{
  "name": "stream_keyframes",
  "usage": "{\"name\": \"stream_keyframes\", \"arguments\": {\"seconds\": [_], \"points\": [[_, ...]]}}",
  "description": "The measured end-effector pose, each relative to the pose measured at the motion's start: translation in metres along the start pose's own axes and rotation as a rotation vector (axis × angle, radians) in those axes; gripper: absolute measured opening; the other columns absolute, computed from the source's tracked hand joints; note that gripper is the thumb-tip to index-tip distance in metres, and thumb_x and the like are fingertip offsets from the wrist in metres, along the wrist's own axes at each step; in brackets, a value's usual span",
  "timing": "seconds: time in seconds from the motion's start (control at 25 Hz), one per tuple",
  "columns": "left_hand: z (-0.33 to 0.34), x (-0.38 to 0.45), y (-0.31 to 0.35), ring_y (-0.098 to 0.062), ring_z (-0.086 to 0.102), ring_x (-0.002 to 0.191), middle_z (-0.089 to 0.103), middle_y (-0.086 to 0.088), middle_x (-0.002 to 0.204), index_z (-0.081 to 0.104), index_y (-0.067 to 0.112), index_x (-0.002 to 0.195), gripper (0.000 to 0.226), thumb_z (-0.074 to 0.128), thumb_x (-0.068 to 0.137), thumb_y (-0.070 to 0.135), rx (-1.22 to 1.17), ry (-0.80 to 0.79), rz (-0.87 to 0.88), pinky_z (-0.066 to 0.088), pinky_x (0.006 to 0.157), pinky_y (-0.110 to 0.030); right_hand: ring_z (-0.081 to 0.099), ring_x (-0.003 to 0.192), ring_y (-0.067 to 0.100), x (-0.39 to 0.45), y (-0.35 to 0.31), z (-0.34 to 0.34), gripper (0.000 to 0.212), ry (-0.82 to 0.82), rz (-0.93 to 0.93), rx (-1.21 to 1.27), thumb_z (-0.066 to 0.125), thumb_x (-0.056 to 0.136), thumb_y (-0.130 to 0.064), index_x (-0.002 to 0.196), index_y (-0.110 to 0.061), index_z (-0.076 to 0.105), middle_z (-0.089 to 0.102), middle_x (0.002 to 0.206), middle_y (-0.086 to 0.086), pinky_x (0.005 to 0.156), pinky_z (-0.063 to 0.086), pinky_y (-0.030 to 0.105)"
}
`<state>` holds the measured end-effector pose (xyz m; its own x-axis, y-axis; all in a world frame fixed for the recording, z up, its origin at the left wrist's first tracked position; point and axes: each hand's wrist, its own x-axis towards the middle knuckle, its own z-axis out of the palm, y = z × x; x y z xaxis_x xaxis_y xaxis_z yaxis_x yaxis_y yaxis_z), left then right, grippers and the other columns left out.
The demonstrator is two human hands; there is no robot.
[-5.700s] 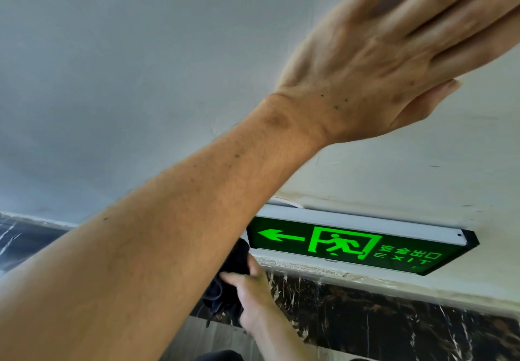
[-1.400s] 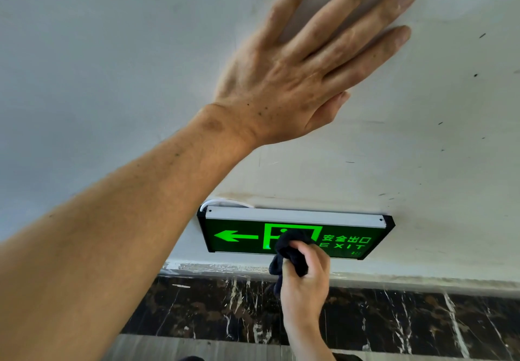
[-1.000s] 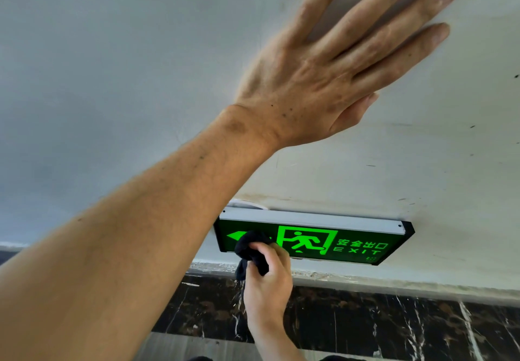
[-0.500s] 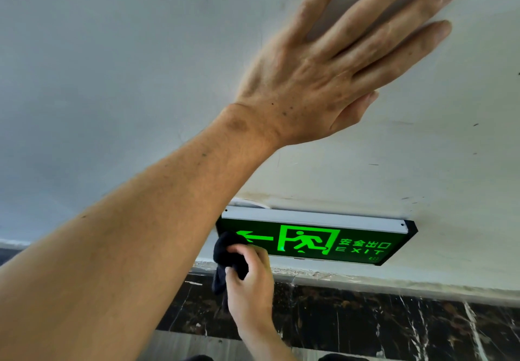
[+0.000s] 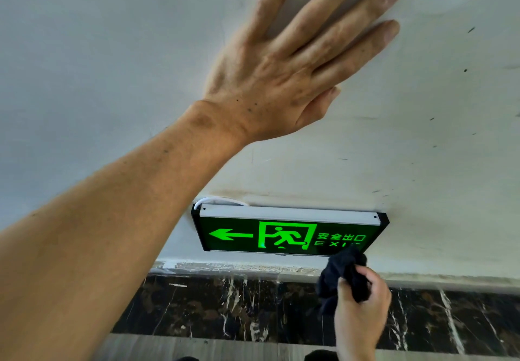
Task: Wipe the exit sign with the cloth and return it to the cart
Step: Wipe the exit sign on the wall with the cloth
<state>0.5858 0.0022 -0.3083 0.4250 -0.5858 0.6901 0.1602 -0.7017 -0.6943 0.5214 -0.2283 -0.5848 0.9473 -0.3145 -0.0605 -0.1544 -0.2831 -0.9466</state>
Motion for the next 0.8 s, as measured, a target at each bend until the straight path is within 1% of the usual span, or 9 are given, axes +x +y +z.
{"name": "stream_keyframes", "arguments": {"seconds": [0.12,0.24,0.32,0.44,0.48,0.68,0.8], "points": [[0.000,0.000,-0.001,-0.031,0.044,0.140,0.045,-0.005,0.155,0.039,0.019,0.154,0.055,0.042,0.100,0.032,-0.007,0.001,0.001,0.028,0.111,-0.059,0.051,0.097,0.015,0.017,0.008,-0.006,0.049,0.092,0.016,0.061,0.073,0.075,0.000,0.101,-0.037,0.056,0.047,0.112,-0.003,0.090,0.041,0.035],[-0.001,-0.001,-0.001,-0.031,0.044,0.140,0.045,-0.005,0.155,0.038,0.019,0.154,0.056,0.042,0.100,0.032,-0.003,-0.010,0.004,0.028,0.111,-0.060,0.055,0.098,0.015,0.027,0.009,0.002,0.057,0.076,0.073,0.140,0.071,0.076,0.000,0.111,-0.040,0.050,0.050,0.116,-0.005,0.088,0.047,0.038],[-0.003,0.000,-0.001,-0.031,0.044,0.140,0.045,-0.005,0.155,0.039,0.020,0.154,0.055,0.042,0.100,0.032,-0.015,-0.024,0.011,0.031,0.110,-0.060,0.056,0.102,0.020,0.031,0.006,0.012,0.057,0.043,0.092,0.126,0.070,0.076,0.002,0.109,-0.039,0.047,0.053,0.116,-0.003,0.089,0.048,0.041],[-0.004,0.000,-0.001,-0.030,0.045,0.140,0.045,-0.004,0.155,0.040,0.021,0.154,0.055,0.041,0.100,0.033,-0.025,-0.036,0.019,0.034,0.109,-0.060,0.056,0.096,0.021,0.032,0.001,0.024,0.058,0.036,0.082,0.117,0.069,0.073,0.005,0.102,-0.038,0.044,0.053,0.112,-0.002,0.080,0.045,0.035],[-0.005,0.000,-0.002,-0.030,0.045,0.140,0.045,-0.004,0.155,0.040,0.021,0.154,0.055,0.041,0.100,0.033,-0.020,-0.038,0.018,0.035,0.109,-0.059,0.055,0.095,0.021,0.030,0.000,0.027,0.057,0.040,0.078,0.111,0.069,0.073,0.005,0.102,-0.037,0.045,0.053,0.111,-0.001,0.079,0.044,0.034],[-0.008,0.001,0.000,-0.030,0.046,0.140,0.045,-0.004,0.155,0.041,0.020,0.153,0.054,0.040,0.101,0.032,-0.033,-0.050,0.025,0.037,0.108,-0.060,0.053,0.094,0.019,0.015,0.001,0.040,0.052,0.035,0.065,0.069,0.069,0.071,0.004,0.105,-0.030,0.051,0.052,0.109,-0.001,0.082,0.042,0.035],[-0.007,0.000,-0.001,-0.029,0.045,0.140,0.045,-0.003,0.155,0.040,0.021,0.154,0.054,0.039,0.101,0.032,-0.024,-0.046,0.023,0.037,0.109,-0.059,0.054,0.093,0.021,0.017,0.001,0.040,0.049,0.038,0.056,0.040,0.068,0.071,0.004,0.103,-0.030,0.053,0.054,0.107,-0.002,0.083,0.046,0.040]]}}
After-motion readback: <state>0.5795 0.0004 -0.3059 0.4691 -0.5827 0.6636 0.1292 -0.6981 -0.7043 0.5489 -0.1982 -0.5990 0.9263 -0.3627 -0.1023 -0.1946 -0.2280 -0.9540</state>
